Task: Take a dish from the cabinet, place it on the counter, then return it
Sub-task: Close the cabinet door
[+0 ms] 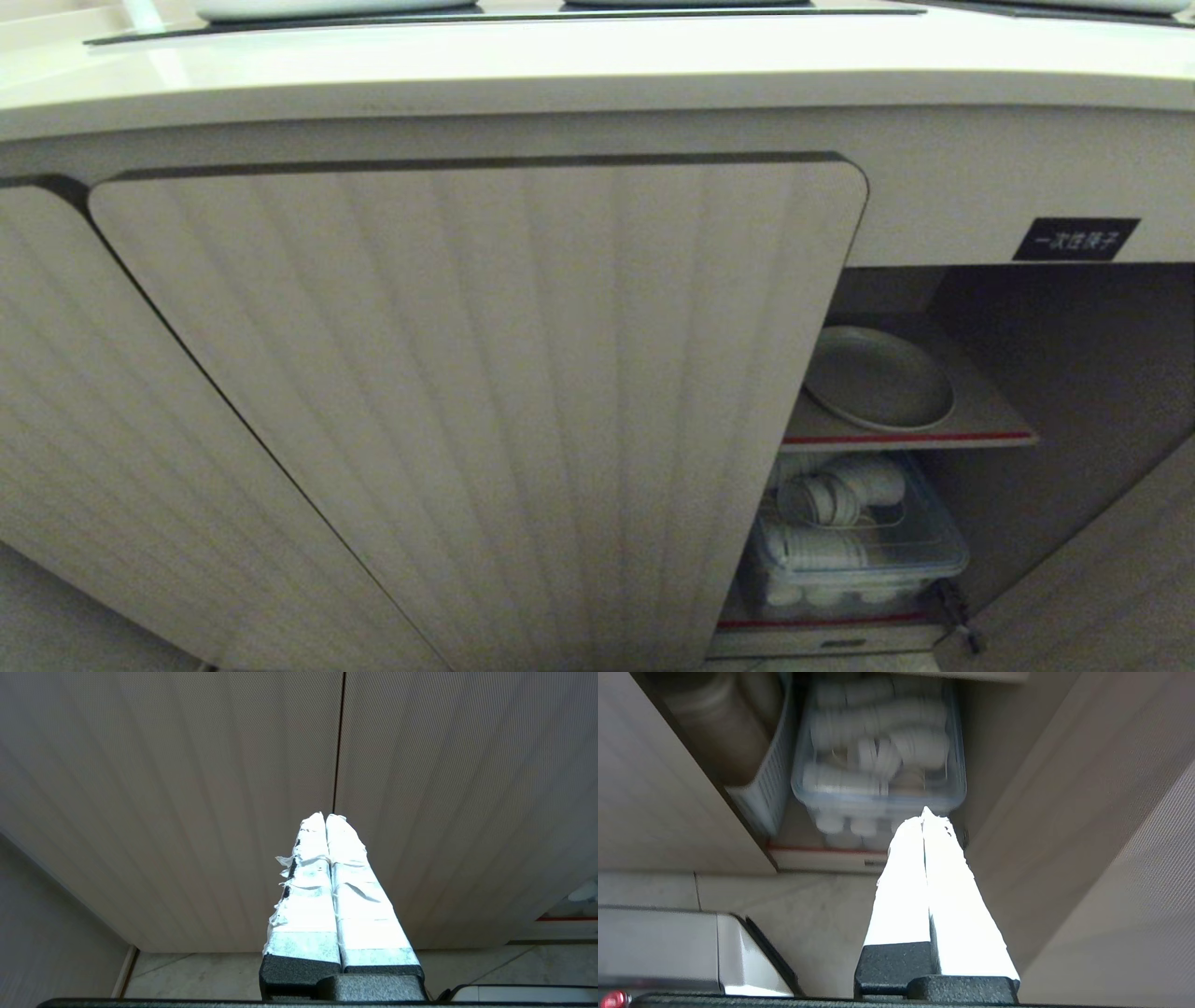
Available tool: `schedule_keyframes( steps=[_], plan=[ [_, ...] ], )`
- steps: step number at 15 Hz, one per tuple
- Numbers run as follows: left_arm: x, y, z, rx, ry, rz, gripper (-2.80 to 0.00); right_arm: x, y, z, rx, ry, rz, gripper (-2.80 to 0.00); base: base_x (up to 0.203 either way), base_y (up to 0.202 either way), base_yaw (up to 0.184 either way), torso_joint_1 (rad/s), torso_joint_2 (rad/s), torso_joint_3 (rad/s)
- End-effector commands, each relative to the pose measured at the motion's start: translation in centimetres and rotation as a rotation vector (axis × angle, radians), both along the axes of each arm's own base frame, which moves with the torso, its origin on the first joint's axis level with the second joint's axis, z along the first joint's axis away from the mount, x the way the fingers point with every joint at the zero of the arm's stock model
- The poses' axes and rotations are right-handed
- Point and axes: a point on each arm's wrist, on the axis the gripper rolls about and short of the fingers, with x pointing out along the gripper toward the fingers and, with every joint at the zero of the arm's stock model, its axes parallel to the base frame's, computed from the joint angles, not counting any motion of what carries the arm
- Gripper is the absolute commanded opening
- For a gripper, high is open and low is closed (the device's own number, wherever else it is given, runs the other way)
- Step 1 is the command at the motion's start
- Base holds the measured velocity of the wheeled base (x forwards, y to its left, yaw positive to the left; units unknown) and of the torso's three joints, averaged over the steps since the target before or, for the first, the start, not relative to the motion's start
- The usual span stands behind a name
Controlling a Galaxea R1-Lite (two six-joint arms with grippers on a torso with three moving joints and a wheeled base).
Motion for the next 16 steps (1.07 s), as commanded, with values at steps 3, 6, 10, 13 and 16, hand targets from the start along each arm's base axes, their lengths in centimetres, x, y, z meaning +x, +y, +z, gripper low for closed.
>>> schedule_keyframes(
  steps=[3, 6, 10, 13, 16],
  plan=[
    [0.0, 0.0, 0.0, 0.000, 0.000, 0.000, -2.80, -0.9, 0.0, -0.1, 0.001, -0.112, 0.011, -2.80, 0.000, 0.000, 0.000, 0.000, 0.00, 0.000],
    [0.0, 0.0, 0.0, 0.000, 0.000, 0.000, -2.80, -1.3, 0.0, -0.2, 0.000, -0.174, 0.013, -2.80, 0.000, 0.000, 0.000, 0.000, 0.00, 0.000],
    [0.0, 0.0, 0.0, 0.000, 0.000, 0.000, -2.80, -1.6, 0.0, -0.3, 0.002, -0.211, 0.014, -2.80, 0.000, 0.000, 0.000, 0.000, 0.00, 0.000],
    [0.0, 0.0, 0.0, 0.000, 0.000, 0.000, -2.80, -1.6, 0.0, -0.3, 0.002, -0.211, 0.014, -2.80, 0.000, 0.000, 0.000, 0.000, 0.00, 0.000],
    [0.0, 0.0, 0.0, 0.000, 0.000, 0.000, -2.80, -1.6, 0.0, -0.3, 0.000, -0.211, 0.014, -2.80, 0.000, 0.000, 0.000, 0.000, 0.00, 0.000]
  ],
)
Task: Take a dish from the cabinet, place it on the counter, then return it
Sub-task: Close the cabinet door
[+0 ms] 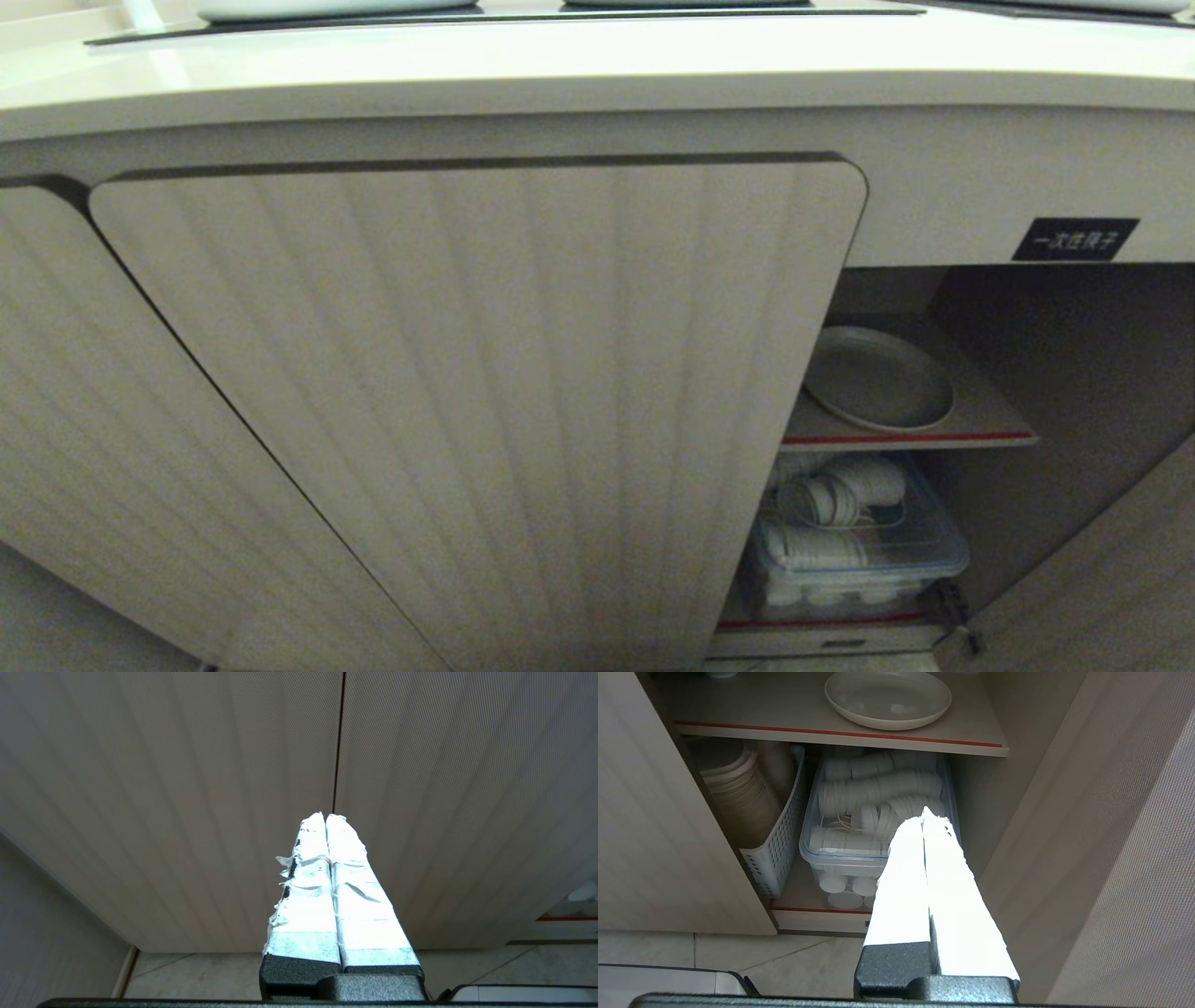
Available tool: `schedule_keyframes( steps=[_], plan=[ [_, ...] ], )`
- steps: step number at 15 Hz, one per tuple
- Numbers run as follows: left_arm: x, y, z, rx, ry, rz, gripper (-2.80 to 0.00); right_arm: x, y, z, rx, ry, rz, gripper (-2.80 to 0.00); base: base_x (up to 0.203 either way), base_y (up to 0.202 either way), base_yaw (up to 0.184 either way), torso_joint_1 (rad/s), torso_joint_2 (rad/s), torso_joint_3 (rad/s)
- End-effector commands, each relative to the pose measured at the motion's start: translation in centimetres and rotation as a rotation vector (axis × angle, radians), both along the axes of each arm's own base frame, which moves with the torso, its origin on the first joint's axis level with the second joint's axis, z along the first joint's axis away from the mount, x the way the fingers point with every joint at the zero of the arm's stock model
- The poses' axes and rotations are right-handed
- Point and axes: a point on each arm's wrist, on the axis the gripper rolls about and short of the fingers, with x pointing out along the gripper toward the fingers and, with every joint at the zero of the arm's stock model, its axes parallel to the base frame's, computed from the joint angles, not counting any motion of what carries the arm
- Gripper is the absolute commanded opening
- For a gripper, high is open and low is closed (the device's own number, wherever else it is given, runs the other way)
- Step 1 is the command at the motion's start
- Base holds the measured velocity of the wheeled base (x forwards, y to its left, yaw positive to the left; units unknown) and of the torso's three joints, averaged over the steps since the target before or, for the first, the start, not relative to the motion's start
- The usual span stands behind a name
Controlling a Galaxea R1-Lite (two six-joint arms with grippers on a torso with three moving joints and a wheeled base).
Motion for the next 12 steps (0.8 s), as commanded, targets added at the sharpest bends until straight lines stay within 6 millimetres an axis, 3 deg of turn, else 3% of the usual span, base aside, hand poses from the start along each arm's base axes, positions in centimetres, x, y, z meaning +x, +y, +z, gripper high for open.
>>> schedule_keyframes(
  steps=[1, 12],
  plan=[
    [0.00, 0.00, 0.00, 0.000, 0.000, 0.000, -2.80, 0.00, 0.00, 0.00, -0.002, 0.000, 0.000, -2.80, 0.000, 0.000, 0.000, 0.000, 0.00, 0.000],
    [0.00, 0.00, 0.00, 0.000, 0.000, 0.000, -2.80, 0.00, 0.00, 0.00, 0.000, 0.000, 0.000, -2.80, 0.000, 0.000, 0.000, 0.000, 0.00, 0.000]
  ],
)
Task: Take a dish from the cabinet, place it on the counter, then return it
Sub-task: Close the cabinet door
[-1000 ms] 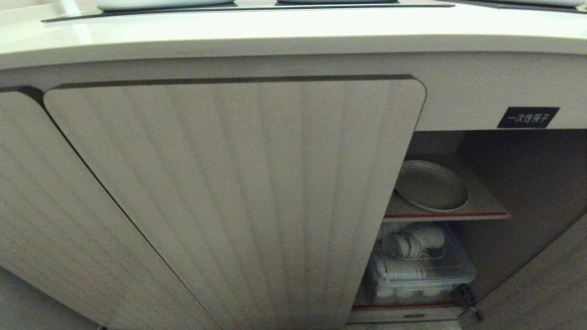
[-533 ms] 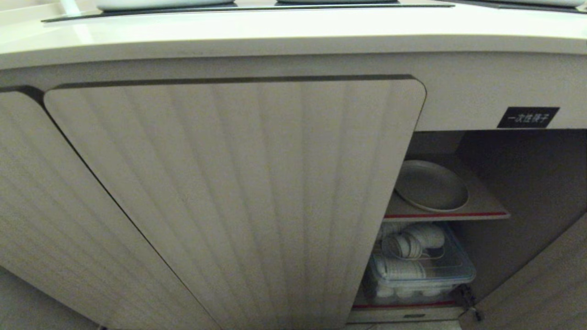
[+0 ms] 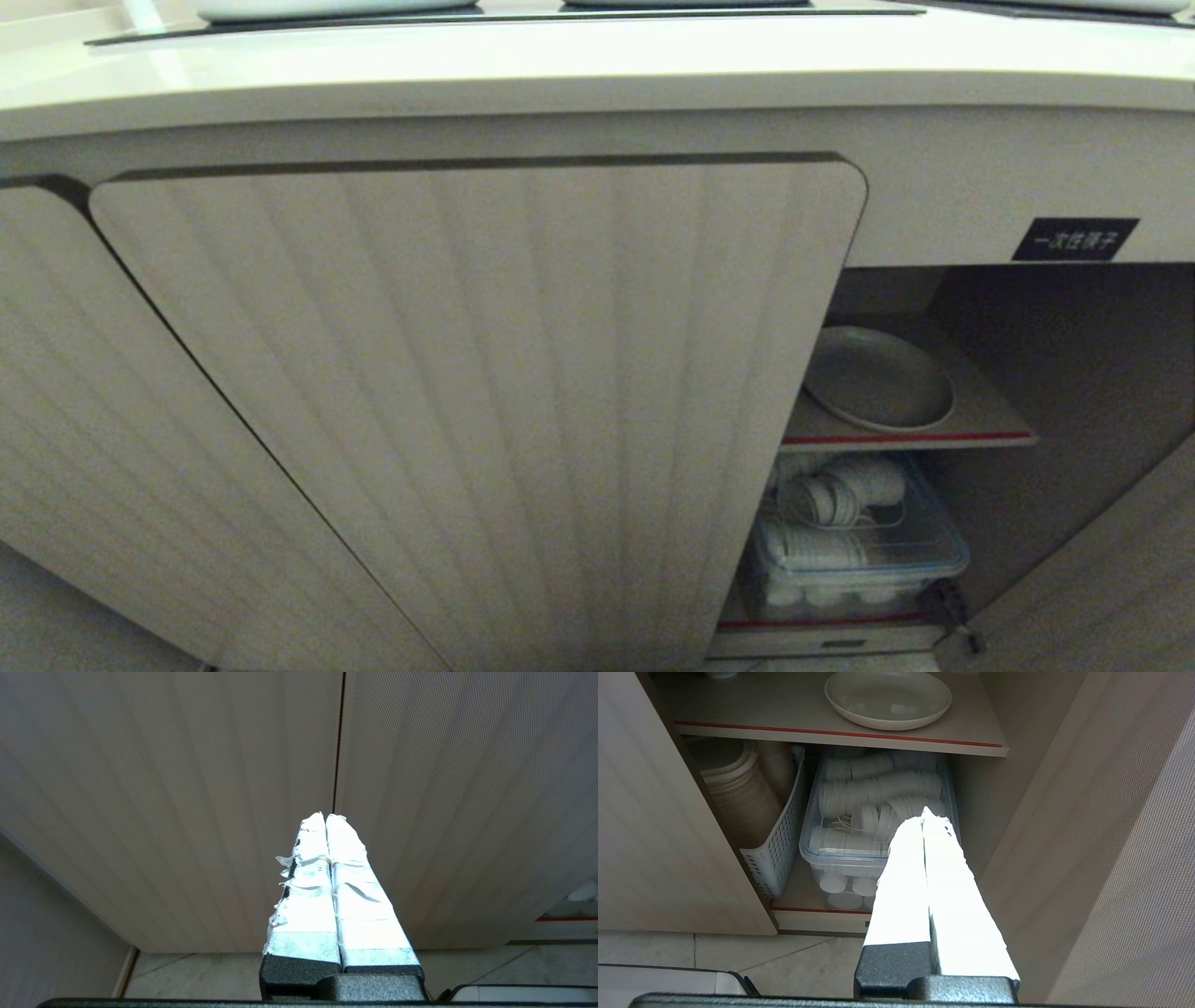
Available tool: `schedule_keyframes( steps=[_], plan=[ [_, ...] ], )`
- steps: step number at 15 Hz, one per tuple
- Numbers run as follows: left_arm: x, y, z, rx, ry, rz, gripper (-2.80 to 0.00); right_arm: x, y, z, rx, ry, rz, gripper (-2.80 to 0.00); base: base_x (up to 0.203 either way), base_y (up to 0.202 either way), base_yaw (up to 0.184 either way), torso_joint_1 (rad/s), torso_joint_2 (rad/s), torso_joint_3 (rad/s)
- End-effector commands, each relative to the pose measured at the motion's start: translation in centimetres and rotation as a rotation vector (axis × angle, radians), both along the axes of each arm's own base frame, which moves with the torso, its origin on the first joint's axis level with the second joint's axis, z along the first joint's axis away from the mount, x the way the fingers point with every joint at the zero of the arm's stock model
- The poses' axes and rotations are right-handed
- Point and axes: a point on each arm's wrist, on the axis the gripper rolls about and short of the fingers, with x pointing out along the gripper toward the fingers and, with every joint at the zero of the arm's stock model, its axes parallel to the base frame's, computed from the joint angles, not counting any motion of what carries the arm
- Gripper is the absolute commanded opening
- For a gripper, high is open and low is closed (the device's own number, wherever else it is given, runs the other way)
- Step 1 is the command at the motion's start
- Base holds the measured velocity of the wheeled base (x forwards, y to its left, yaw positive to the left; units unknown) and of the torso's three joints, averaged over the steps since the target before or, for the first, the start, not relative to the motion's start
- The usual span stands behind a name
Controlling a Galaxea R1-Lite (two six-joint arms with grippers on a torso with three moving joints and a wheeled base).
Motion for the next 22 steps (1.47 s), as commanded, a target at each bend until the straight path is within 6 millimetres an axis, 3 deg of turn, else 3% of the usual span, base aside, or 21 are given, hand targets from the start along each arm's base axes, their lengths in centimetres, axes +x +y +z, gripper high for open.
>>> schedule_keyframes(
  steps=[1, 22],
  plan=[
    [0.00, 0.00, 0.00, 0.000, 0.000, 0.000, -2.80, 0.01, 0.00, 0.00, -0.001, 0.001, 0.000, -2.80, 0.000, 0.000, 0.000, 0.000, 0.00, 0.000],
    [0.00, 0.00, 0.00, -0.002, 0.000, 0.000, -2.80, 0.01, 0.00, 0.00, -0.001, 0.001, 0.000, -2.80, -0.013, 0.000, 0.000, 0.001, 0.00, 0.000]
  ],
)
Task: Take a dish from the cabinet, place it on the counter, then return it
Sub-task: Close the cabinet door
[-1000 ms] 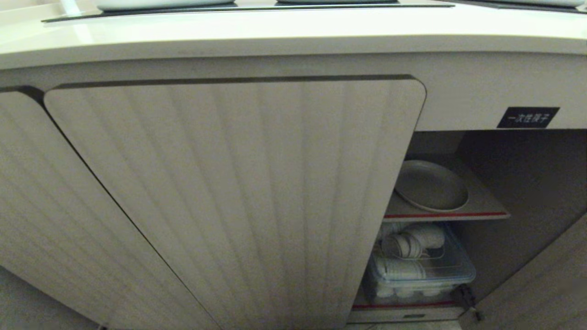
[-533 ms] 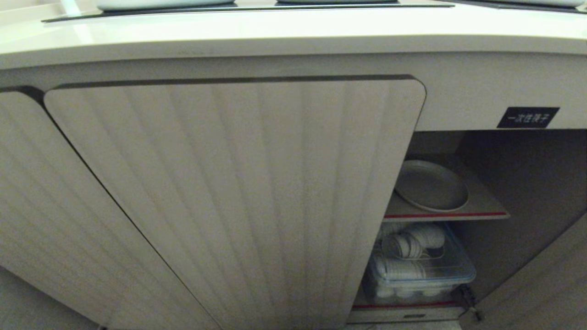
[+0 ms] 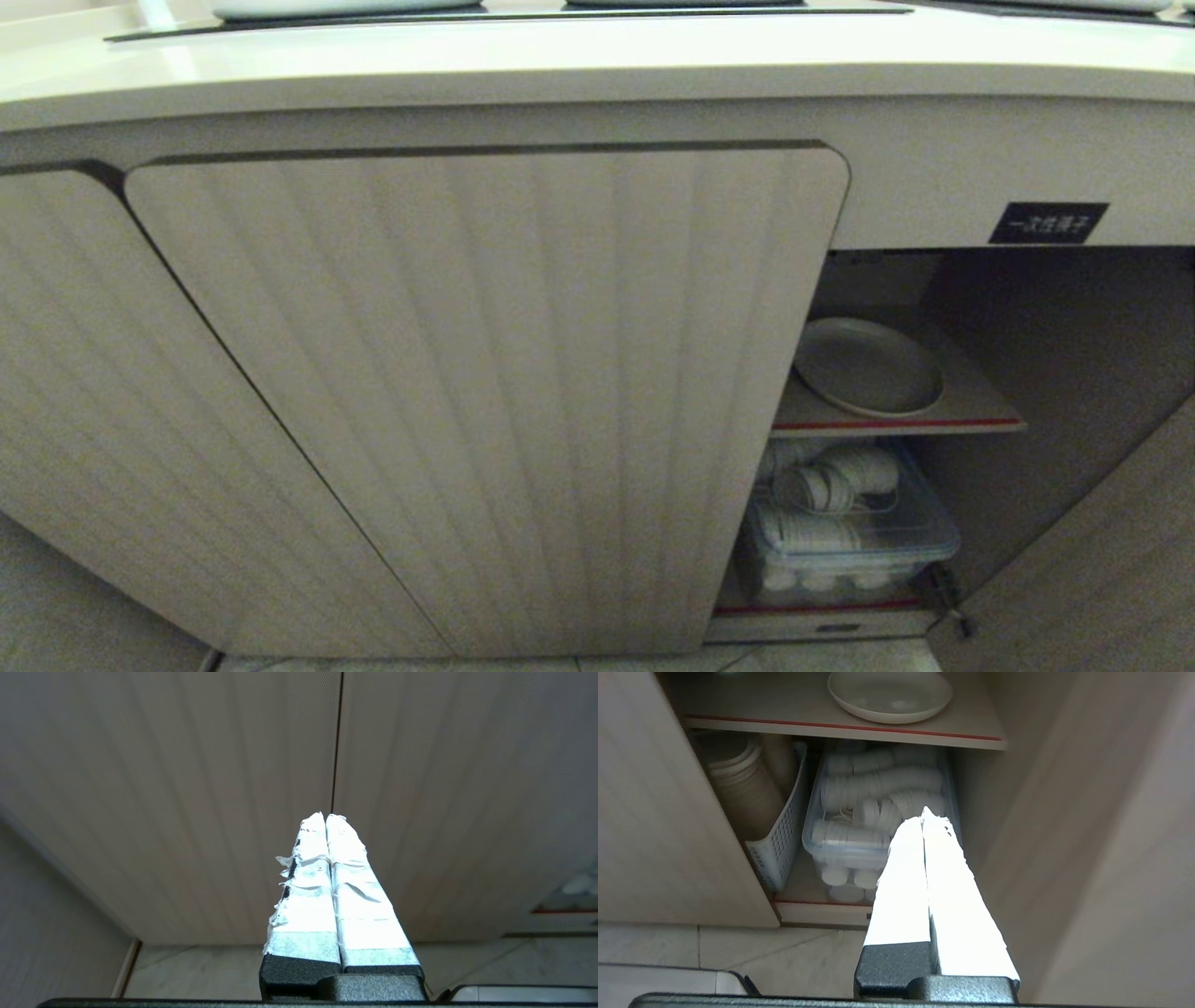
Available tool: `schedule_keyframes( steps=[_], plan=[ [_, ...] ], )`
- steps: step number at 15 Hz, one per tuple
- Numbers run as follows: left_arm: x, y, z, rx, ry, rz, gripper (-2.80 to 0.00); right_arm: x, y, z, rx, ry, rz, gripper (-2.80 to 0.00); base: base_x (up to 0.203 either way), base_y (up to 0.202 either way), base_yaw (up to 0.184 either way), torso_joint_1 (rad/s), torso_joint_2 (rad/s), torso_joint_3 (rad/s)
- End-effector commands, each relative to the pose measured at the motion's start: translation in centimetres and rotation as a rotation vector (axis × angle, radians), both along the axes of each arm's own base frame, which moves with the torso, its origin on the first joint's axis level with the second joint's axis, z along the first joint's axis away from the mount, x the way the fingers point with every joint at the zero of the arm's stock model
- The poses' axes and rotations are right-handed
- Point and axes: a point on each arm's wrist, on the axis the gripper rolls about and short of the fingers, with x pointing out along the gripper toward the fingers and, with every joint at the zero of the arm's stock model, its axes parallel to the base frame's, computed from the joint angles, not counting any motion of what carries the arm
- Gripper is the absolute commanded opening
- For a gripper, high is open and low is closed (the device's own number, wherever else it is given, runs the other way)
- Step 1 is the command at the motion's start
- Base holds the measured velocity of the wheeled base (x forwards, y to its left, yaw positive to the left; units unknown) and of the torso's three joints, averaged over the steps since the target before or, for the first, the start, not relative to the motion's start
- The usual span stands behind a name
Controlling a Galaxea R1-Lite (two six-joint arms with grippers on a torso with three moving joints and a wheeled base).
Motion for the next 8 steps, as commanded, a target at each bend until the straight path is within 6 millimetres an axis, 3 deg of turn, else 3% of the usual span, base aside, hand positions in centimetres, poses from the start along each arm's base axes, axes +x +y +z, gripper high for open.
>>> schedule_keyframes(
  steps=[1, 8],
  plan=[
    [0.00, 0.00, -0.01, 0.000, 0.000, 0.000, -2.80, 0.01, 0.00, 0.00, -0.001, 0.002, 0.000, -2.80, -0.200, 0.000, -0.001, -0.004, 0.01, 0.002],
    [0.00, 0.00, -0.01, 0.000, 0.000, 0.000, -2.80, 0.01, 0.00, 0.00, -0.001, 0.002, 0.000, -2.80, -0.194, 0.000, 0.000, 0.001, 0.00, 0.002]
  ],
)
